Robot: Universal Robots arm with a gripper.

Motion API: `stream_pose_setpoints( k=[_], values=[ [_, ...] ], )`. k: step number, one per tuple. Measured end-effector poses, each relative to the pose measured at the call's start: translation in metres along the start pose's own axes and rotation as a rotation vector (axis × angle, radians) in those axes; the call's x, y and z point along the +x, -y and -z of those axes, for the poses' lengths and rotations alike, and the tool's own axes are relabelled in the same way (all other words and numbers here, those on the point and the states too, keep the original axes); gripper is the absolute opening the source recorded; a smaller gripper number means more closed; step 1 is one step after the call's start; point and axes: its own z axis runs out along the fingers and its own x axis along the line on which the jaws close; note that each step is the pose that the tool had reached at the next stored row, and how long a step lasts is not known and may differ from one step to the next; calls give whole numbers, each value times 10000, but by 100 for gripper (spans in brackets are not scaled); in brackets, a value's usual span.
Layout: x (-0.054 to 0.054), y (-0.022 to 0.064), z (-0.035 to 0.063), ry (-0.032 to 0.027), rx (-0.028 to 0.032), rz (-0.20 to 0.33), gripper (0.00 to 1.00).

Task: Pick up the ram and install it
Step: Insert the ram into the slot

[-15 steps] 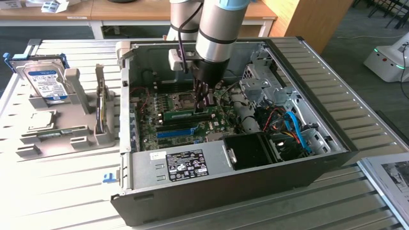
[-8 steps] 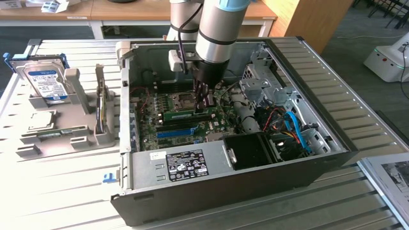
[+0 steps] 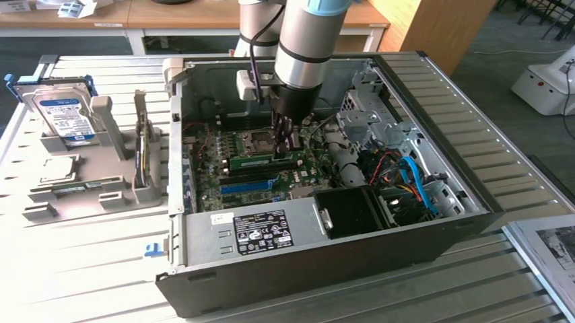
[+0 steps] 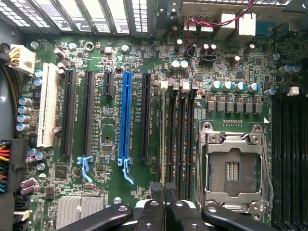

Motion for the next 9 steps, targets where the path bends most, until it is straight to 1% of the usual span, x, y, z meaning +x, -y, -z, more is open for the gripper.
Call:
stream_pose_setpoints(
  k=[9],
  values=[
    [0, 0, -2, 12, 2, -166, 11]
  ],
)
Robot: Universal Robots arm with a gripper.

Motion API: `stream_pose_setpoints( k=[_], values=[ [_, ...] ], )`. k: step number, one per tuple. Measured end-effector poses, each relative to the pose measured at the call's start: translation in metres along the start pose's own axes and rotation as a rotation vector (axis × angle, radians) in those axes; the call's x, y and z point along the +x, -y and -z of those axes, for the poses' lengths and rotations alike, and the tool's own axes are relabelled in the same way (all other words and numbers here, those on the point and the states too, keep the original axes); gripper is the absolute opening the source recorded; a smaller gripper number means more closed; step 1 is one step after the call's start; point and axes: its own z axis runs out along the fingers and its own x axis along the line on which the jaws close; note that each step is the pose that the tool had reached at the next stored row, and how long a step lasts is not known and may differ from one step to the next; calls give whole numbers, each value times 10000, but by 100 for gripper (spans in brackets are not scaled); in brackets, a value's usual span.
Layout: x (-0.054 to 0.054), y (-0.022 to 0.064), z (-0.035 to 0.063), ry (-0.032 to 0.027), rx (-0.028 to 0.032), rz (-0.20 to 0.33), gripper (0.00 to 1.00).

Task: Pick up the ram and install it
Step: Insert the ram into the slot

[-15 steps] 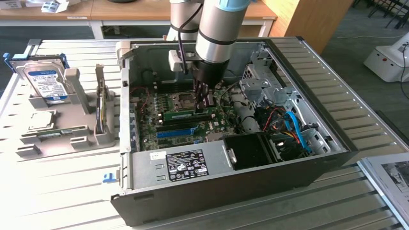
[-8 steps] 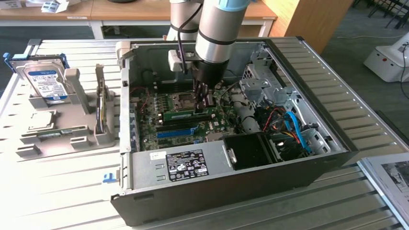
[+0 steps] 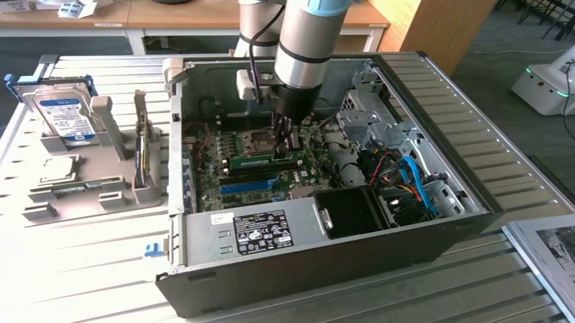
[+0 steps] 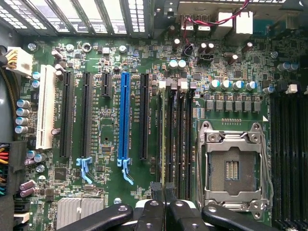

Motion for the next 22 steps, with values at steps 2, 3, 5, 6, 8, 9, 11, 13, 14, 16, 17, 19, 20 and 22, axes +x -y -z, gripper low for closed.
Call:
stream_pose_setpoints(
  k=[2, 3, 5, 6, 8, 9, 11, 13, 14, 16, 17, 19, 20, 22],
  values=[
    [0, 0, 0, 0, 0, 0, 11],
    [0, 0, 0, 0, 0, 0, 11],
    [1, 0, -8, 2, 2, 1, 11],
    [0, 1, -11, 2, 4, 2, 11],
    [1, 1, -15, -2, 5, 1, 11],
    [1, 1, -16, -1, 6, 0, 11],
    [0, 1, -17, -1, 6, 0, 11],
    [1, 1, -18, -1, 6, 0, 11],
    [0, 1, -21, 1, 6, 0, 11],
    [1, 1, -25, -1, 6, 0, 11],
    [1, 1, -26, -2, 6, 0, 11],
    [1, 1, -28, -1, 7, 0, 11],
    [1, 2, -28, 0, 7, 0, 11],
    [1, 2, -28, 0, 8, 0, 11]
  ],
)
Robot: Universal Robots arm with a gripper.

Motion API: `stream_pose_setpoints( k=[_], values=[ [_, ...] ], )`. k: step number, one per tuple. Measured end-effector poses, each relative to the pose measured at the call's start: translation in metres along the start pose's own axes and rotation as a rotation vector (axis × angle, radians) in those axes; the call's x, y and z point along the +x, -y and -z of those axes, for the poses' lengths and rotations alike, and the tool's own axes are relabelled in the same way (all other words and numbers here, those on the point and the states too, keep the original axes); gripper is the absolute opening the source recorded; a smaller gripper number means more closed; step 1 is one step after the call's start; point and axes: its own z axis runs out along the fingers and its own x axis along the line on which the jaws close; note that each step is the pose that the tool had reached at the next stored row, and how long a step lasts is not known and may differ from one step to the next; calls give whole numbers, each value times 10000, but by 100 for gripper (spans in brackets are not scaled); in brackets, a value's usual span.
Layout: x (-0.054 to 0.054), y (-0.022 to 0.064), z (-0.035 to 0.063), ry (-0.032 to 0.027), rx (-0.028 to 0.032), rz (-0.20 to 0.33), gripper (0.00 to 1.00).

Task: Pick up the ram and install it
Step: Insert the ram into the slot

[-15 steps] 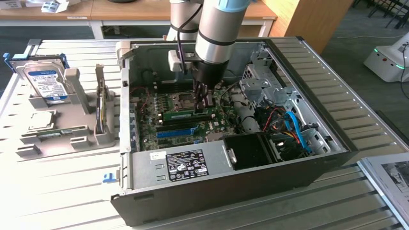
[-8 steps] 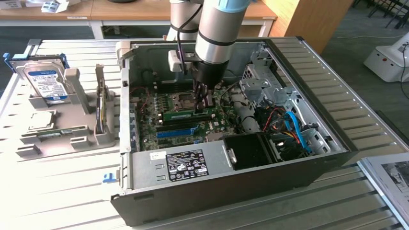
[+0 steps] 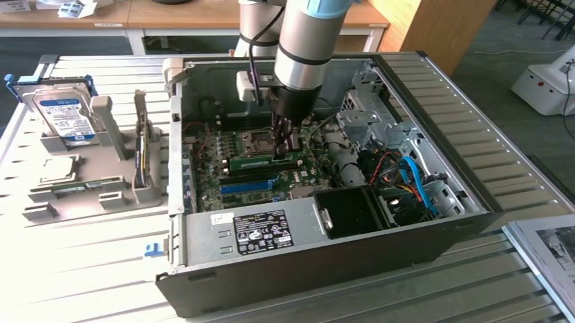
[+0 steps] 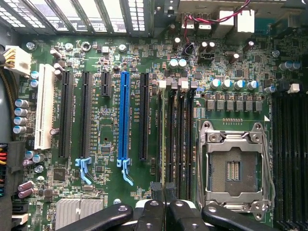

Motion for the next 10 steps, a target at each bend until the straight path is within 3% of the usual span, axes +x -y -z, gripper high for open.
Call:
stream_pose_setpoints(
  k=[10],
  values=[
    [0, -1, 16, 0, 0, -4, 11]
  ],
)
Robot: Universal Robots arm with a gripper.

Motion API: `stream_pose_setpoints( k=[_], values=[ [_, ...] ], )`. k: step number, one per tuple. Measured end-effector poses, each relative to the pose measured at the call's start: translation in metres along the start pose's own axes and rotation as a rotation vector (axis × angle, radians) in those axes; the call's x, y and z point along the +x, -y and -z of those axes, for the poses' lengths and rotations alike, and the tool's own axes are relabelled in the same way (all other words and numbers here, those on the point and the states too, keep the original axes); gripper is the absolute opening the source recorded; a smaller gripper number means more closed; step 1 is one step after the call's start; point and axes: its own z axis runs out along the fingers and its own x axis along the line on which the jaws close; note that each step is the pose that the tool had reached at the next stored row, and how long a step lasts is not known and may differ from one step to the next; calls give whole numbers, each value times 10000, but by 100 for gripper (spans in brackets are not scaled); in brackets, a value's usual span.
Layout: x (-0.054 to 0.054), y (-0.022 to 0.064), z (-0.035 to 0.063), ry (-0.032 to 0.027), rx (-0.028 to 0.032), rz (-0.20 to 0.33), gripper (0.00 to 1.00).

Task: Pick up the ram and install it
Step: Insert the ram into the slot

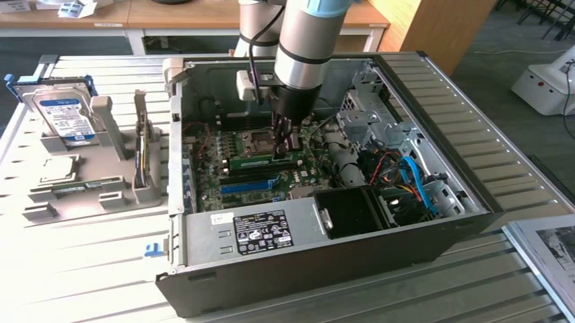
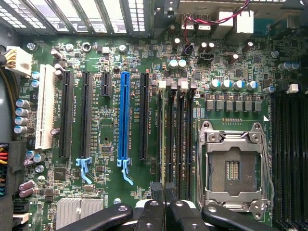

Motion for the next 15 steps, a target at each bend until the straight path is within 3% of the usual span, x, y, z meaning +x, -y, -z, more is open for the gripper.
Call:
stream_pose_setpoints(
  k=[15],
  values=[
    [0, -1, 10, 4, 0, -70, 11]
  ],
)
